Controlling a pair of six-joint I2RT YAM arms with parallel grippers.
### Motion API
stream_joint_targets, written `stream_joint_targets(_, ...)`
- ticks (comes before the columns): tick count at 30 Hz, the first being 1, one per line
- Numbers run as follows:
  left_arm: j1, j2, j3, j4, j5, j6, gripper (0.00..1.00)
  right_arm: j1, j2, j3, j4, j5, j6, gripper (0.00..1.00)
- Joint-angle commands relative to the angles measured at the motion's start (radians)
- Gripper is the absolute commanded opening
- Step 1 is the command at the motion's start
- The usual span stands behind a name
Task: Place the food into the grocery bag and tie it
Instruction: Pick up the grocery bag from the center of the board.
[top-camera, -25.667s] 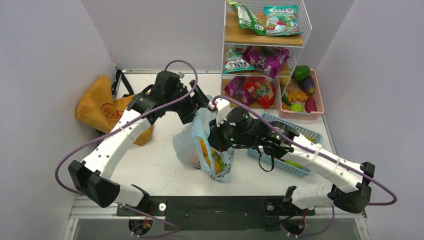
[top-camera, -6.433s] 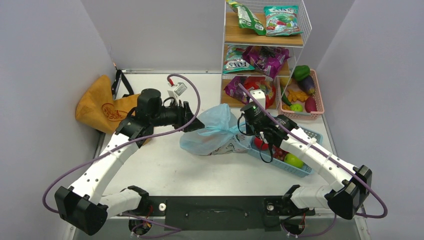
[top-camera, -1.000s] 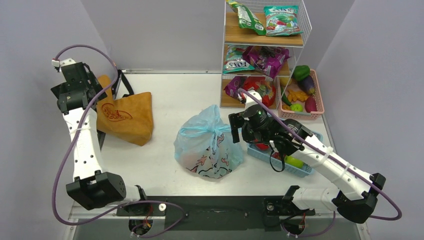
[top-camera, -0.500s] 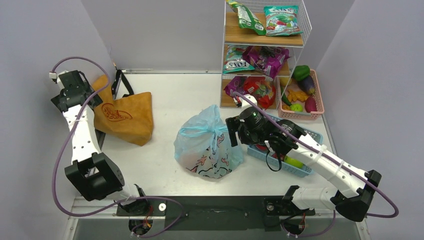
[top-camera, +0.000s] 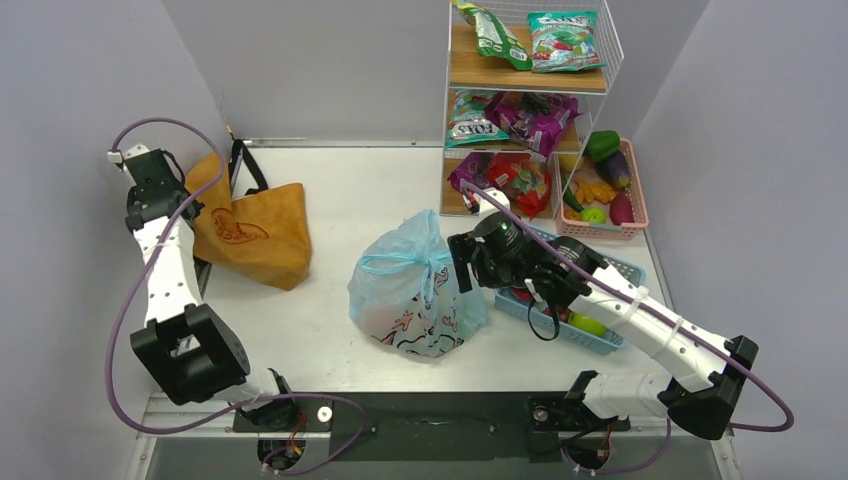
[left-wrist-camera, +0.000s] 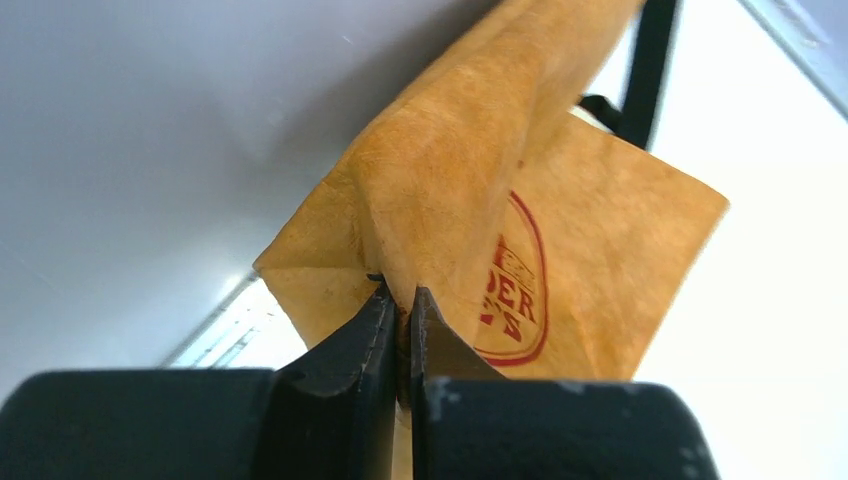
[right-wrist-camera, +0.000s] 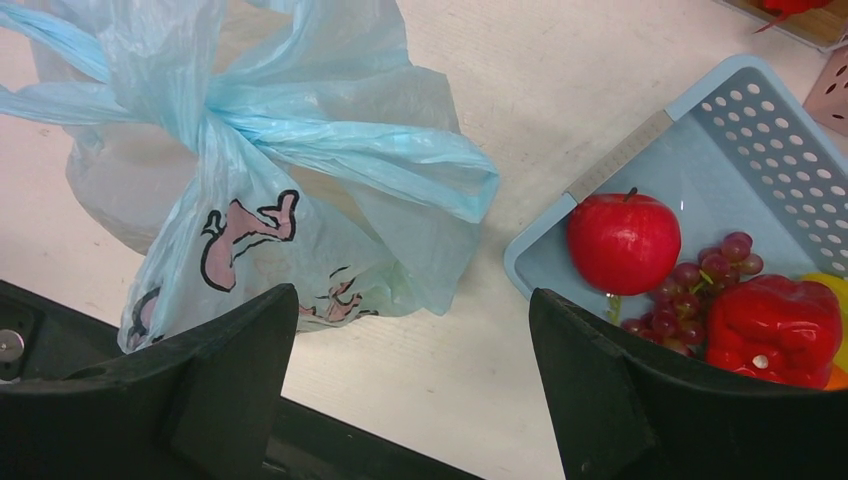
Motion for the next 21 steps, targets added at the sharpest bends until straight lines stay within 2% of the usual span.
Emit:
stream_joint_targets(1,-0.007,-0.189,-0.076,0.123,0.266,-0.04,0.0,0.009,0.015,0.079,0.022,0.007,-0.017,0.81)
stream_joint_targets(6,-0.005,-0.348,-0.156,0.291,0.67,-0.118,0.0,0.009,0.025,0.185,0.028,0.02,-0.051,0.81)
stream_joint_targets(12,-0.004,-0.414,-0.154,0.538,1.039,-0.306,0.0,0.007,0.012,0.242,0.13,-0.044,-0.077,0.81)
stream_joint_targets(15,-0.004,-0.427,-0.123,0.716,1.123,-0.426,0.0,0.003,0.009,0.253,0.187,-0.086,-0.1,0.82)
stream_joint_targets(18,-0.006,-0.433,-0.086,0.895,1.184,-0.618,0.0,-0.03,0.021,0.261,0.266,-0.179,-0.115,0.84)
stream_joint_targets(20,-0.017,-0.414,-0.054,1.061,1.223,-0.759,0.0,-0.071,0.037,0.276,0.313,-0.283,-0.103,0.84)
stream_joint_targets(21,-0.023,-0.405,-0.05,1.195,1.235,-0.808,0.0,-0.106,0.042,0.283,0.332,-0.319,-0.093,0.84)
